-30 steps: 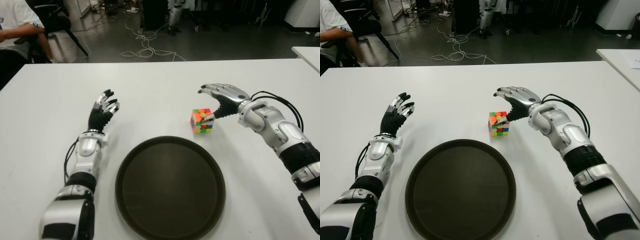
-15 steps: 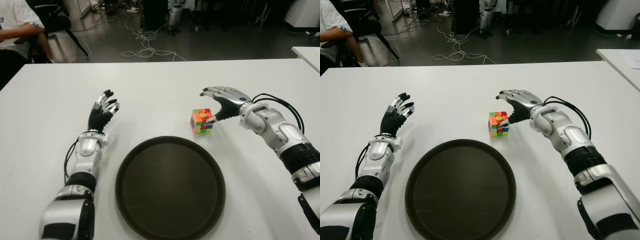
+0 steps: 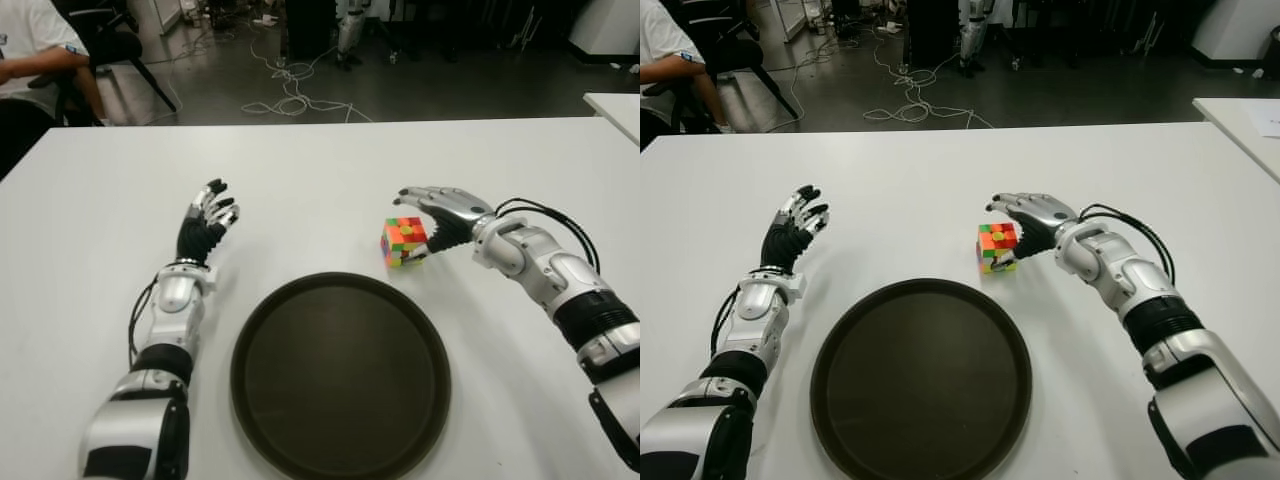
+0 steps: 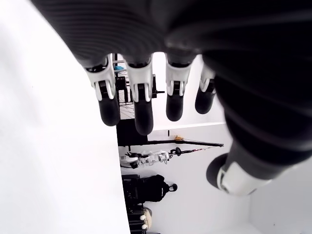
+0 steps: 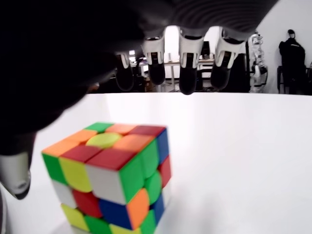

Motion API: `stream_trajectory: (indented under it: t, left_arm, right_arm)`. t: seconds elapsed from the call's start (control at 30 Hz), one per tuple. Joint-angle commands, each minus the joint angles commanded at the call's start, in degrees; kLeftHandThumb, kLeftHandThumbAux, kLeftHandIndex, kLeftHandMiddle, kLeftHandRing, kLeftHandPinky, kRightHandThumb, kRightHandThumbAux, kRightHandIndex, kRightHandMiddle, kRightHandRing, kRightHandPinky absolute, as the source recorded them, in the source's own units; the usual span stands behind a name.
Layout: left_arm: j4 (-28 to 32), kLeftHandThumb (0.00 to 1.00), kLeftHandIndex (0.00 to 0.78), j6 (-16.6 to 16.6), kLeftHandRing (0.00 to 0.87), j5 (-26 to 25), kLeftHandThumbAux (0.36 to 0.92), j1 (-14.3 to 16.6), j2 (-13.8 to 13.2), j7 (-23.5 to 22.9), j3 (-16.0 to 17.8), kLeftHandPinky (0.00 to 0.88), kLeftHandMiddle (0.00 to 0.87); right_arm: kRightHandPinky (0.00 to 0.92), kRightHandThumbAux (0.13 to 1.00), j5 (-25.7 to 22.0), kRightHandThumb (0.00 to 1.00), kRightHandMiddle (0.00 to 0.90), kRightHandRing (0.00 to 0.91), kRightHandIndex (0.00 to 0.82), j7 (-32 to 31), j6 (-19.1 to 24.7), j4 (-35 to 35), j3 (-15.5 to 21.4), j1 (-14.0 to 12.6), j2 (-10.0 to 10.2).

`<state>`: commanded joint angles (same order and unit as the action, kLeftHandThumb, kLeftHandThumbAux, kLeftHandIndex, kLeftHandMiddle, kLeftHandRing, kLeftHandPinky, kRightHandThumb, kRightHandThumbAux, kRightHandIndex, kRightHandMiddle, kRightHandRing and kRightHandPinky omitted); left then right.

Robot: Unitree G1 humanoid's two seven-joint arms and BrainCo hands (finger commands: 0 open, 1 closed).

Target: Pick up the Rubik's Cube and put it in the plate

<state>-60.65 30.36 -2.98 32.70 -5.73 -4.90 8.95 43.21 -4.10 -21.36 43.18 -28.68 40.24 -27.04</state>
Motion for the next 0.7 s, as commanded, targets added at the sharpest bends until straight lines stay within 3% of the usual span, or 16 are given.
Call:
stream_trajectory:
  t: [0.7]
  left_arm:
    - [-0.5, 0.328, 0.062, 0.3, 0.14, 1.3, 0.674, 0.0, -0.5, 1.5, -0.8, 0.158, 0.131]
  right_arm:
    - [0.171, 0.493, 0.4, 0.0, 0.084, 0.116, 0.07, 1.6, -2.1, 3.1, -2.8, 0.7, 2.0]
